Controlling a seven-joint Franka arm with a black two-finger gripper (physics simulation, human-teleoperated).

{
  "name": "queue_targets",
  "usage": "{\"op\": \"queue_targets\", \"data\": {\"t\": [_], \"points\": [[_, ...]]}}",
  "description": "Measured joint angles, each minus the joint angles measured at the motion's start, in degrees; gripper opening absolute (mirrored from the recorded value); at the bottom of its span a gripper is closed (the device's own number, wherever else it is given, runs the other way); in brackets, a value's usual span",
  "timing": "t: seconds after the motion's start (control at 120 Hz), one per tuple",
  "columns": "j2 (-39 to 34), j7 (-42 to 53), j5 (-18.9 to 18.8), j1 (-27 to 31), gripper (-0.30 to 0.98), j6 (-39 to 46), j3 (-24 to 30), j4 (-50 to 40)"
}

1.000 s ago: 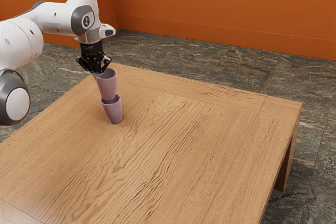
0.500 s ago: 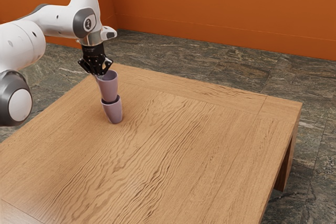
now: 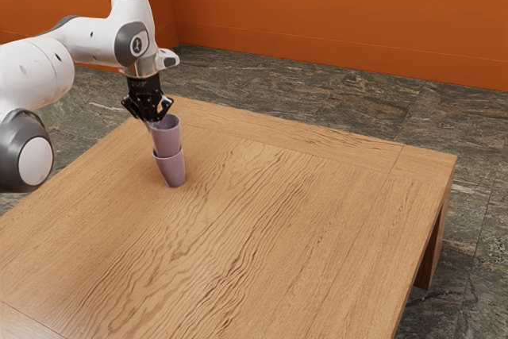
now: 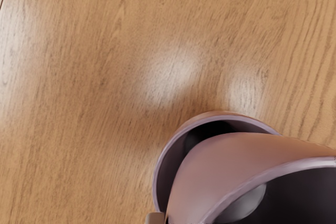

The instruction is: Place the right cup onto the left cup

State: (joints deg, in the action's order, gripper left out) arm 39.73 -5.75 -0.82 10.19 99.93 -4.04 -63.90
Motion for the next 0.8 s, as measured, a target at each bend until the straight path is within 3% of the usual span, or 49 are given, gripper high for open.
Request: {"op": "queue_targets", "data": {"t": [0.092, 0.292, 0.408, 0.8], "points": [[0.1, 0.0, 0.3, 0.0, -0.05, 0.3, 0.0, -0.2], [-0.2, 0.1, 0.8, 0.0, 0.34, 0.5, 0.0, -0.4], [-1.5, 0.2, 0.9, -0.1, 0.48, 0.5, -0.1, -0.5], [-15.8, 0.3, 0.6, -1.5, 0.65, -0.6, 1.5, -9.3]]}}
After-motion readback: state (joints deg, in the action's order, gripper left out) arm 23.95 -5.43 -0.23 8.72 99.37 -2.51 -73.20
